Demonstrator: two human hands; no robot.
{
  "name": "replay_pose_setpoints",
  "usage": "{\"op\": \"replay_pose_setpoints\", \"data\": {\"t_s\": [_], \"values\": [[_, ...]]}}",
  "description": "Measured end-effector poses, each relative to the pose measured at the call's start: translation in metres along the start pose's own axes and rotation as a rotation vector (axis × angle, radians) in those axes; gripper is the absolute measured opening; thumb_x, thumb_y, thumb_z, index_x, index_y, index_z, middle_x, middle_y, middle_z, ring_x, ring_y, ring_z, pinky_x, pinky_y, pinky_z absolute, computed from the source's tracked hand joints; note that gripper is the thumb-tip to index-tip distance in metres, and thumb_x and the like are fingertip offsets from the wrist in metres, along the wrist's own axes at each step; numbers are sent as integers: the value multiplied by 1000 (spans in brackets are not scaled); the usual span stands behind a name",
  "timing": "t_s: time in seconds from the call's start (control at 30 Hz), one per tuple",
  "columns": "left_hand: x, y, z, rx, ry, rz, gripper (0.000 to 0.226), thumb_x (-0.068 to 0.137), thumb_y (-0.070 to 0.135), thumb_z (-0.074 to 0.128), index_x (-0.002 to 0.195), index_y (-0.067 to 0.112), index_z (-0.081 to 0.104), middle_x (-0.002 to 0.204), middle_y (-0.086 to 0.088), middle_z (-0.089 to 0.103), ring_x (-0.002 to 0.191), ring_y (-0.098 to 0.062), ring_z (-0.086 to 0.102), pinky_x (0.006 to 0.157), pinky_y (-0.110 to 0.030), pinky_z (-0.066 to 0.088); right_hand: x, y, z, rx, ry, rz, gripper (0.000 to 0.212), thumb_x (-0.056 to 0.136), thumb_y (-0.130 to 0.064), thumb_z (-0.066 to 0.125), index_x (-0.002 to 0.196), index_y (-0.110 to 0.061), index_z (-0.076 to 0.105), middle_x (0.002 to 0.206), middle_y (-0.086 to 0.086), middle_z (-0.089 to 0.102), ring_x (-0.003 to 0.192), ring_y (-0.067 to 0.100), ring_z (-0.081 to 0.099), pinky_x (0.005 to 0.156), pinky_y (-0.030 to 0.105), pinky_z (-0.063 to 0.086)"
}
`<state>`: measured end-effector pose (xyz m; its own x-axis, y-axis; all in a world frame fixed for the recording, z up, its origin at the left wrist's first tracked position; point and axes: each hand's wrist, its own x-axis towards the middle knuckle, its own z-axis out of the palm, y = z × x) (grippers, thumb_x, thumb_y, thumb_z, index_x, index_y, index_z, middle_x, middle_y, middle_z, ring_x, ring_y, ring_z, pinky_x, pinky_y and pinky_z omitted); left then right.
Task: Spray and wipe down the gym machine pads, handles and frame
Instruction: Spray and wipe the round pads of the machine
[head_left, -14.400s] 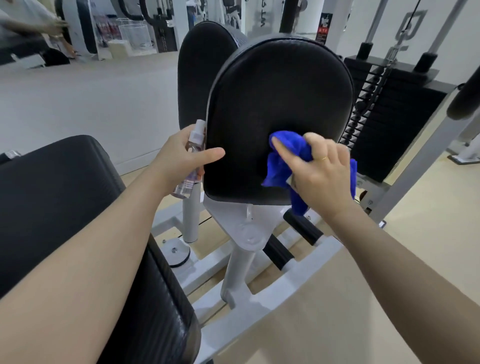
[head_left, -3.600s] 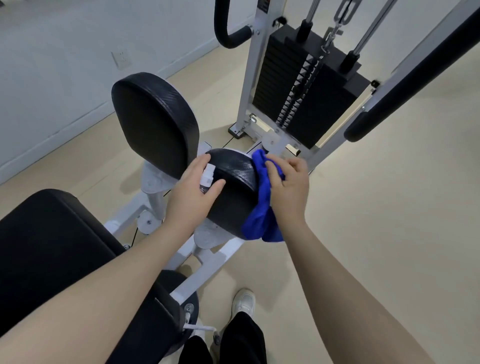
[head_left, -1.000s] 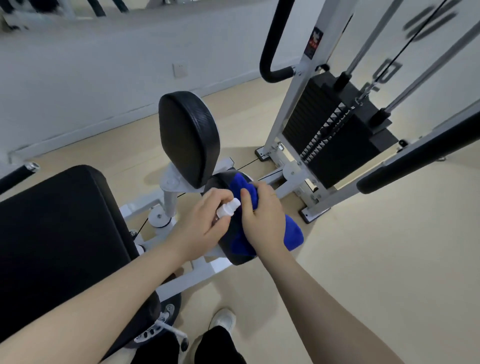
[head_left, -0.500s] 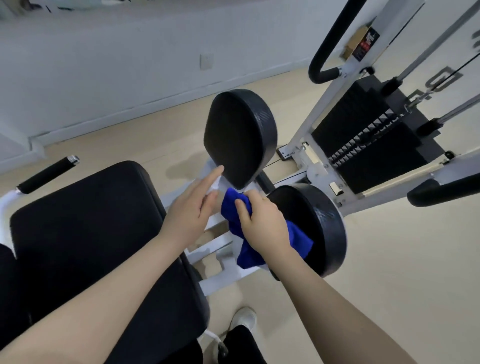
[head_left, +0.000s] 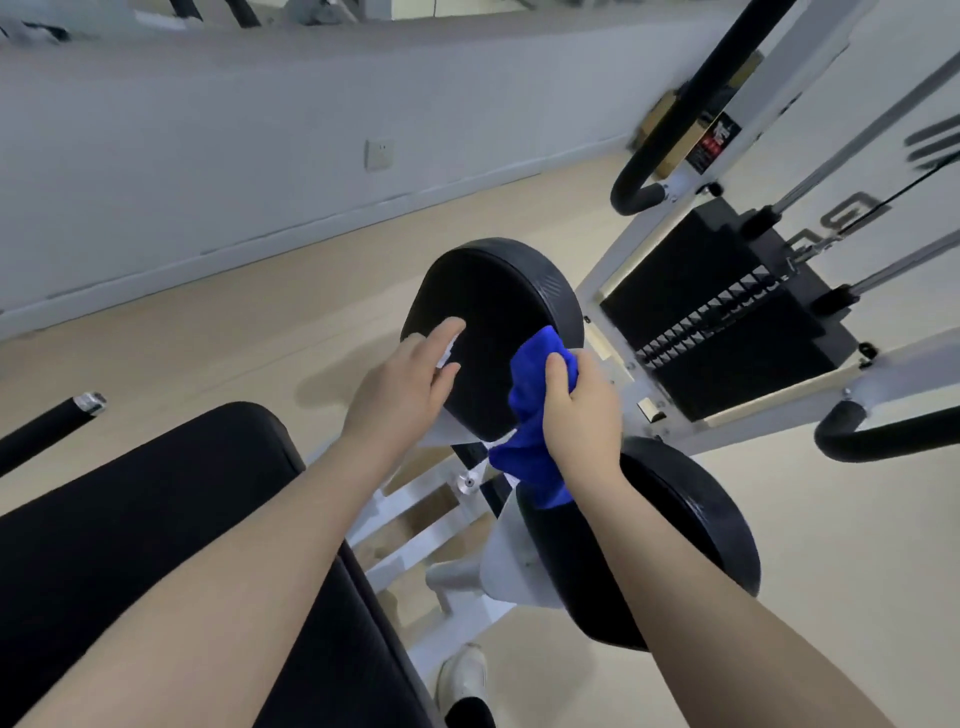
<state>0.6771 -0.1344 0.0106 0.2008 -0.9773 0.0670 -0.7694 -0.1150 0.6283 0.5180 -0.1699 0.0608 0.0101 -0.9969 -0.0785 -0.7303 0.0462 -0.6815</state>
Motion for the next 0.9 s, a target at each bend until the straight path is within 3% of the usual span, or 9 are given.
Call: {"op": "replay_pose_setpoints", "data": {"t_s": [0.1, 0.23, 0.43, 0.6, 0.7, 0.8, 0.9], "values": [[34, -1, 6, -110, 59, -64, 40, 97, 27, 43, 136, 25, 35, 101, -9, 58, 79, -30, 59, 67, -39, 50, 16, -4, -3, 61, 119, -13, 19, 99, -29, 36, 88, -19, 48, 72, -10, 48, 65, 5, 45, 59, 23, 35], [57, -2, 25, -144, 47, -97, 36, 97, 25, 42, 133, 23, 36, 104, -8, 58, 79, -26, 58, 63, -33, 42, 24, -4, 3, 61, 113, -11, 17, 100, -27, 37, 90, -18, 48, 70, -11, 47, 63, 3, 45, 57, 17, 33], [47, -26, 52, -113, 36, -225, 34, 98, 24, 42, 131, 18, 38, 112, -8, 57, 71, -21, 52, 56, -23, 33, 31, 2, 8, 88, 122, -21, 17, 100, -25, 38, 88, -23, 50, 70, -5, 51, 63, 9, 47, 59, 24, 39], [12, -20, 91, -172, -133, -220, 40, 98, 24, 41, 137, 23, 31, 103, -6, 54, 71, -18, 54, 56, -25, 37, 29, 5, 9, 53, 138, -64, 20, 100, -24, 38, 83, -30, 46, 73, -4, 52, 65, 10, 48, 61, 24, 39], [2, -27, 115, -278, -183, -393, 34, 99, 24, 36, 132, 25, 31, 97, -8, 58, 72, -22, 55, 60, -34, 47, 28, 5, 6, 58, 218, -90, 5, 99, -23, 40, 97, -26, 44, 82, -11, 51, 72, 4, 49, 66, 20, 38], [5, -30, 122, -559, -126, -572, 35, 98, 22, 39, 131, 31, 33, 103, -7, 62, 82, -23, 60, 69, -37, 52, 32, 6, 4, -55, 265, -286, 17, 91, -23, 52, 105, -25, 42, 99, -6, 49, 86, 10, 51, 78, 24, 41], [14, -31, 106, -687, -32, -551, 55, 96, 17, 47, 144, 30, 23, 130, 2, 49, 101, -16, 55, 79, -25, 41, 43, 8, 23, -645, 212, -745, 30, 74, -14, 60, 103, -15, 53, 96, 10, 56, 77, 25, 52, 67, 34, 43]]}}
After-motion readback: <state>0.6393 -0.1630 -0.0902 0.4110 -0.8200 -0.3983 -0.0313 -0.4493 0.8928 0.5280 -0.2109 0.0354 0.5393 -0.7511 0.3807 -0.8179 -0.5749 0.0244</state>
